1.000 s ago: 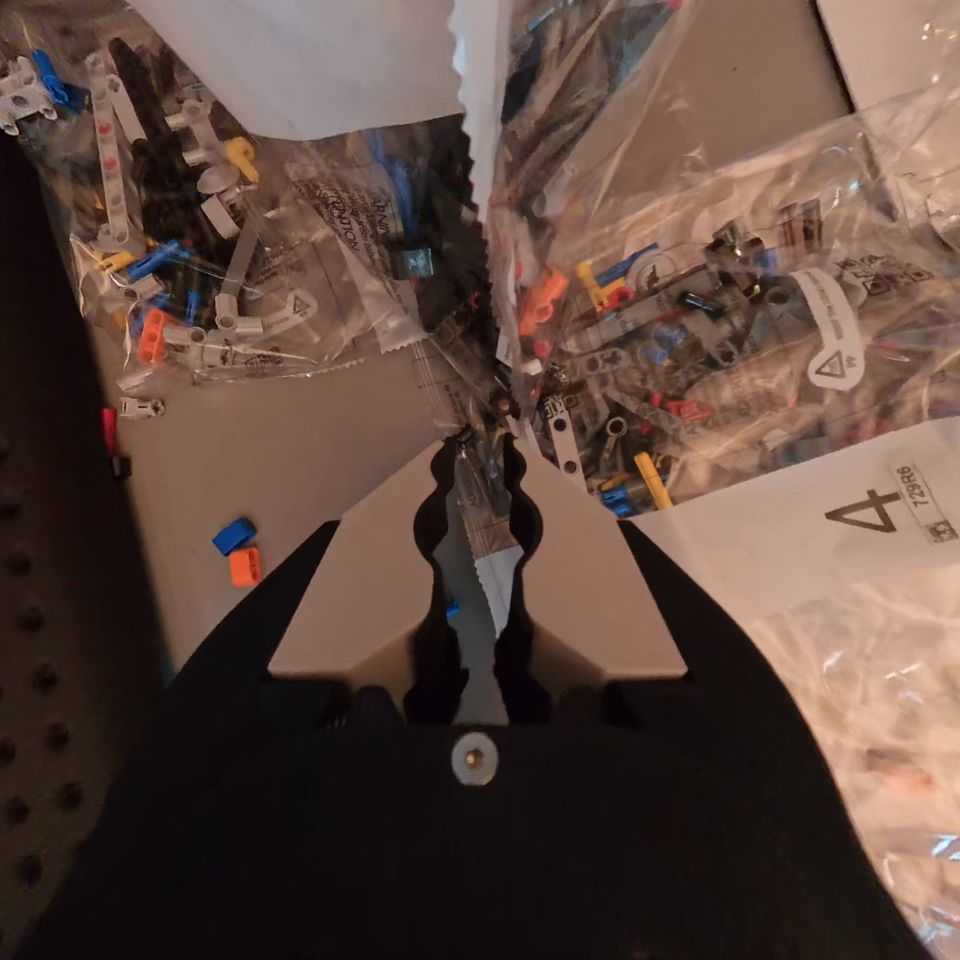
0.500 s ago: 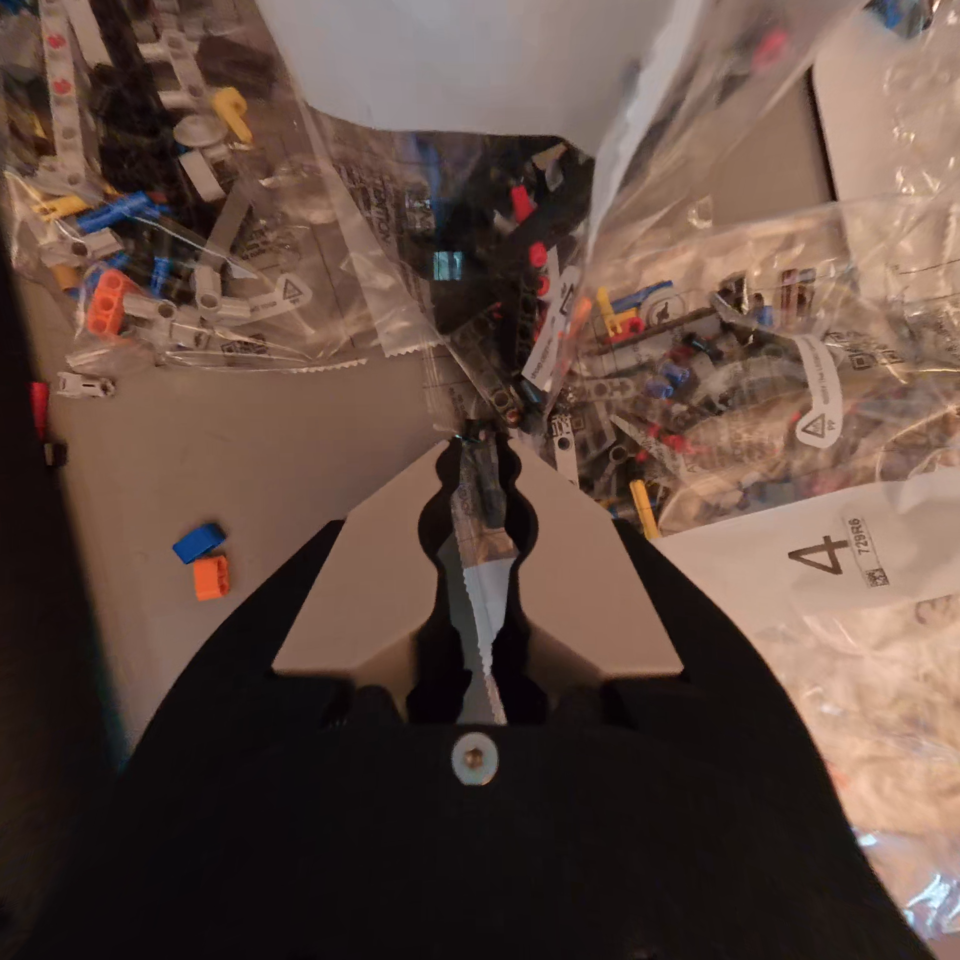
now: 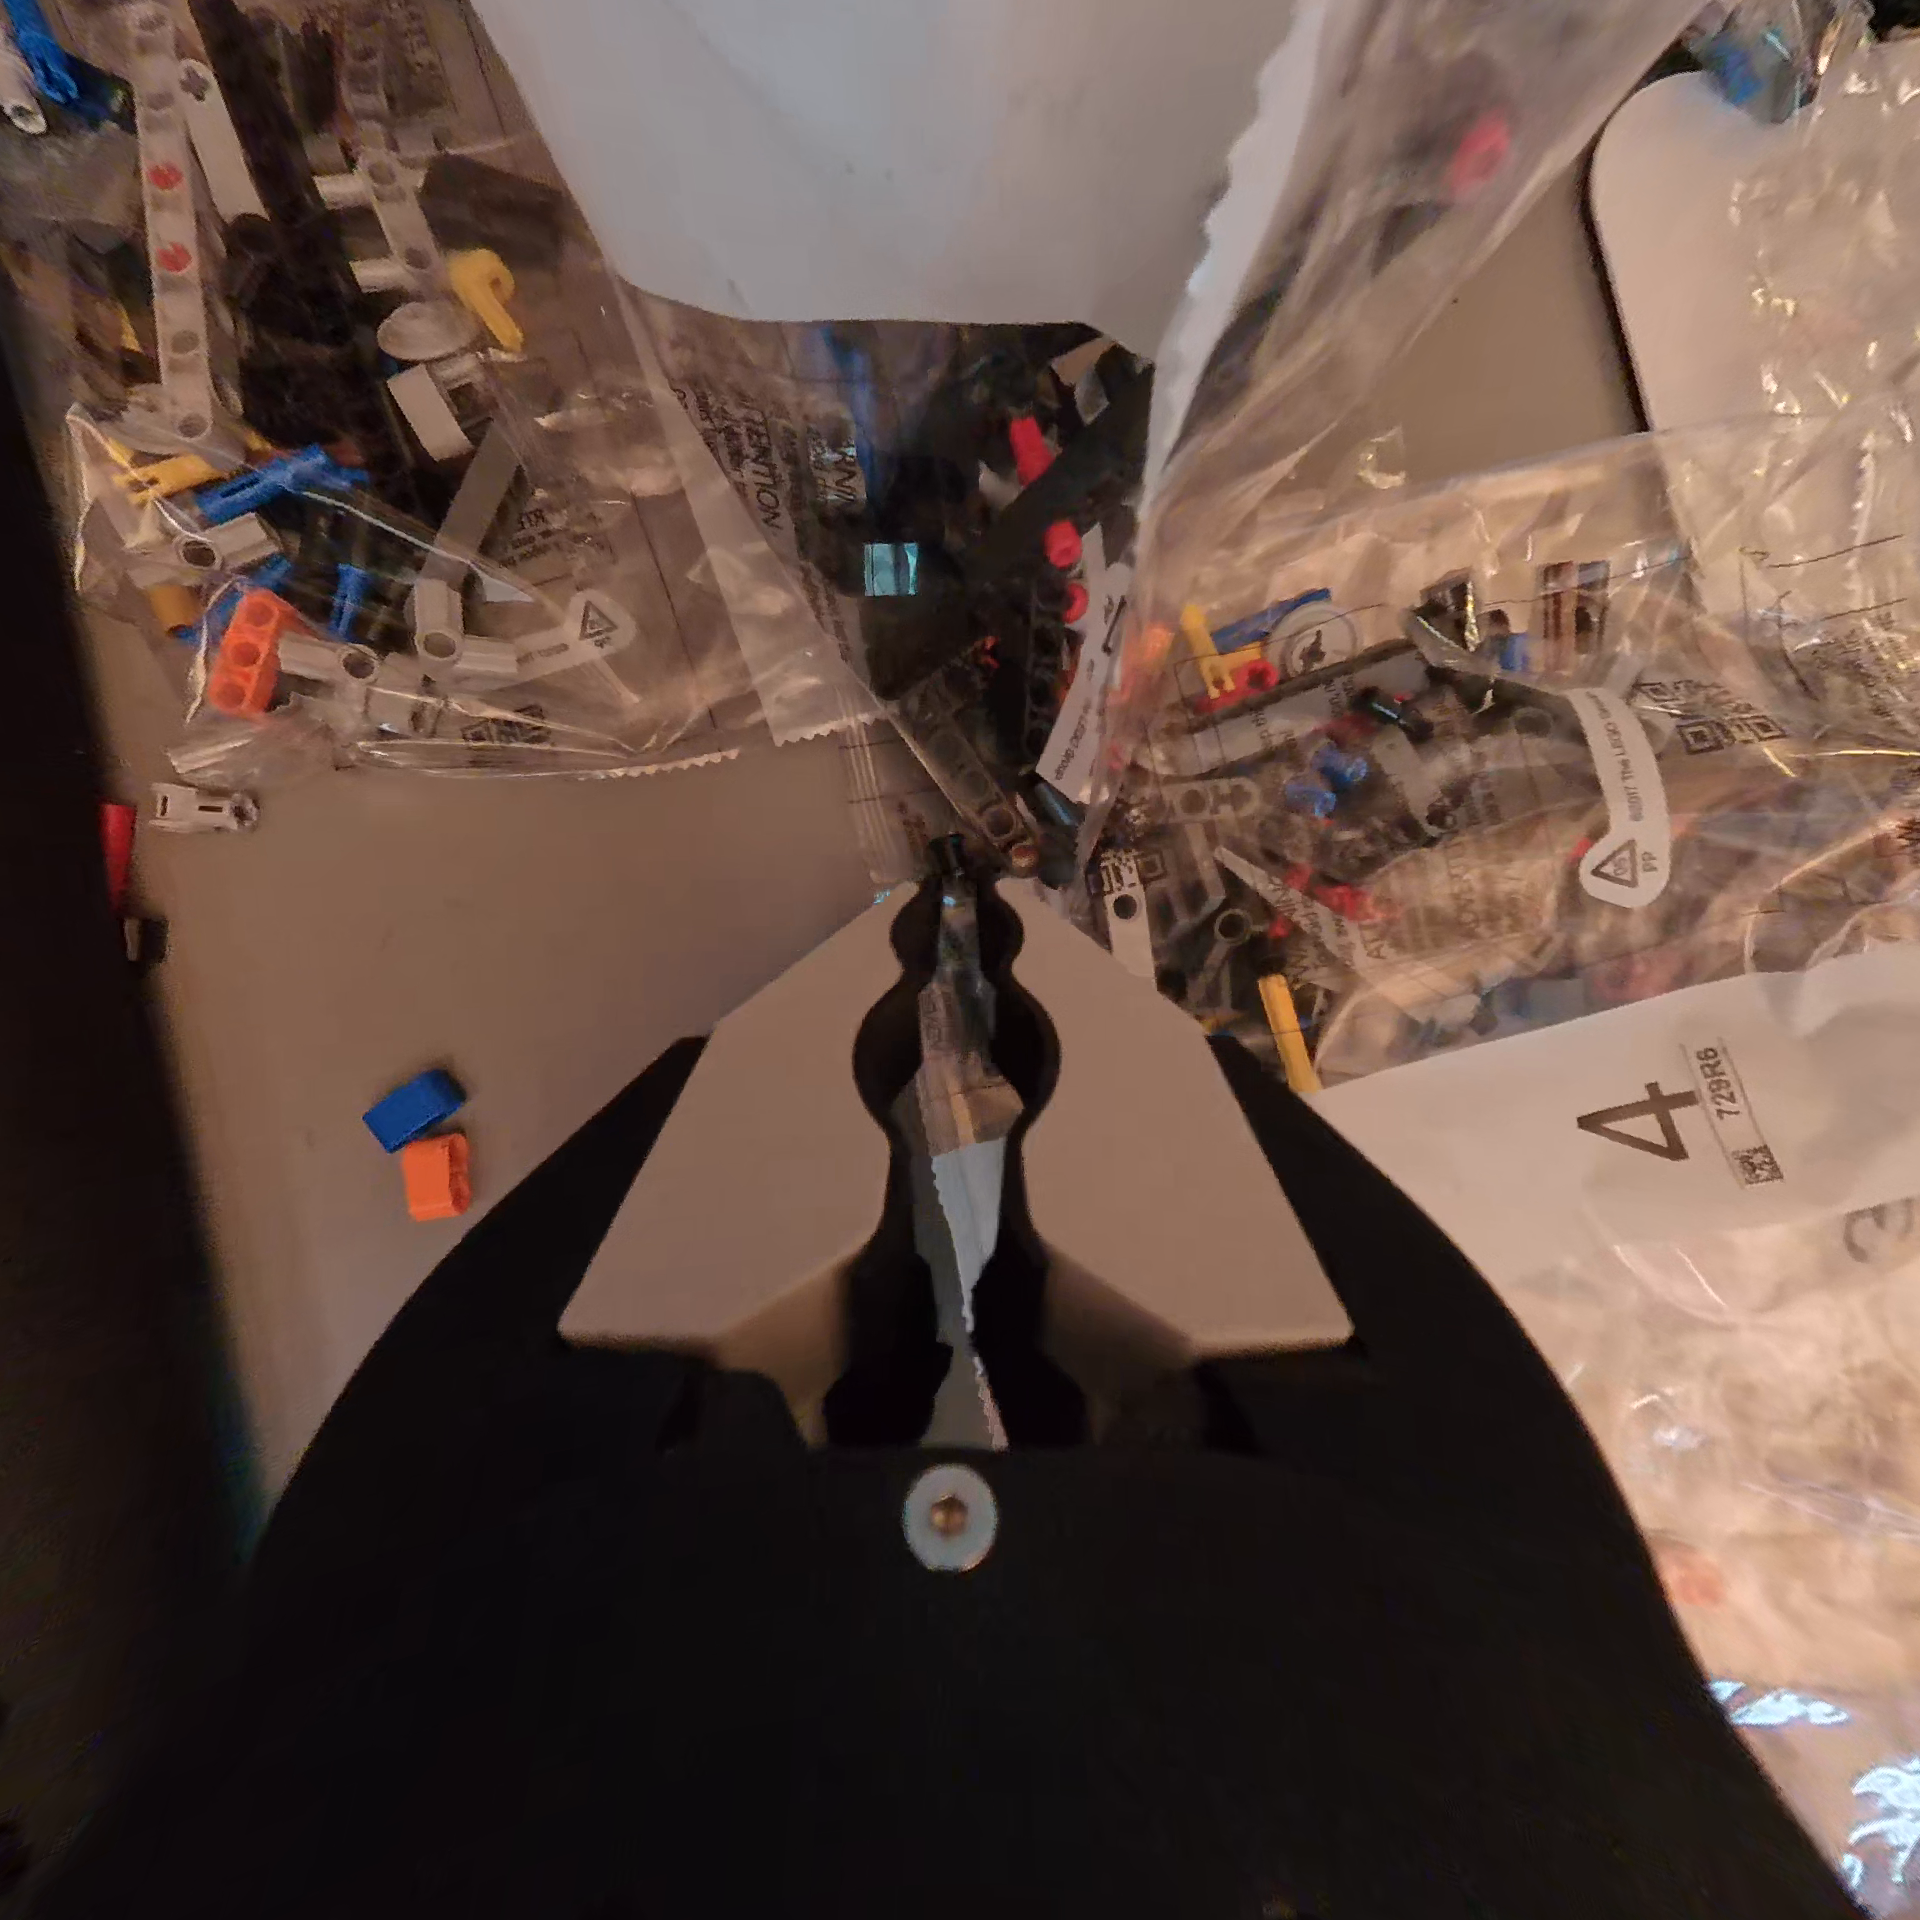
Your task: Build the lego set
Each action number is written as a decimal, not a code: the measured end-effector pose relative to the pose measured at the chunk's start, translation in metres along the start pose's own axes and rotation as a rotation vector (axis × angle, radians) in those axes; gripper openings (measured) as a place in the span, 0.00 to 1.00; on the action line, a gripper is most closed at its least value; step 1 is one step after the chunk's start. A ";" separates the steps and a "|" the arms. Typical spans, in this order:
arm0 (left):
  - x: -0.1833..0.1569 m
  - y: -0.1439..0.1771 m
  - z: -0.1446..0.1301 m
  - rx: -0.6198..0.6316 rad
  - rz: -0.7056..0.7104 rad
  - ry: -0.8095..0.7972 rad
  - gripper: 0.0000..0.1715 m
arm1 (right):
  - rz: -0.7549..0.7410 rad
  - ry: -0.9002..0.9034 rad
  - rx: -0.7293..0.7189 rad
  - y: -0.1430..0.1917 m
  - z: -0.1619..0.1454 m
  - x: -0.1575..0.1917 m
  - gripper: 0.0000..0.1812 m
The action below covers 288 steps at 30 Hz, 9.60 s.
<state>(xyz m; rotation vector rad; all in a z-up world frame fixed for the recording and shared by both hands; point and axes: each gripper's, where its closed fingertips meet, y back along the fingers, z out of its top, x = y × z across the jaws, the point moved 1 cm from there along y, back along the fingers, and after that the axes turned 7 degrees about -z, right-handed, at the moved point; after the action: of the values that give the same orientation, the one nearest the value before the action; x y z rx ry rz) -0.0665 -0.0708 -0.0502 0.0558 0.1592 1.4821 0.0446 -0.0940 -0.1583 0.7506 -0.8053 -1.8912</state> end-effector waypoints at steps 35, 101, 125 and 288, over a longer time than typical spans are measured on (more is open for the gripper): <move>0.001 -0.002 -0.004 0.018 -0.002 0.007 0.04 | -0.009 -0.051 -0.258 0.065 0.048 -0.006 0.01; 0.000 -0.006 -0.007 0.042 -0.006 0.006 0.04 | -0.109 0.128 -0.292 0.070 0.154 -0.005 0.00; 0.003 -0.006 -0.013 0.055 0.002 0.022 0.04 | 0.062 0.003 -0.066 0.047 0.013 0.017 0.07; 0.003 -0.012 -0.019 0.098 -0.001 0.031 0.07 | 0.028 -0.055 -0.267 0.047 0.165 -0.015 0.06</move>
<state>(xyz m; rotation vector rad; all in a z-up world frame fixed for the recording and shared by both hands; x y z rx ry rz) -0.0568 -0.0699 -0.0711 0.1117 0.2571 1.4737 -0.0521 -0.0613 -0.0199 0.5208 -0.5780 -1.9524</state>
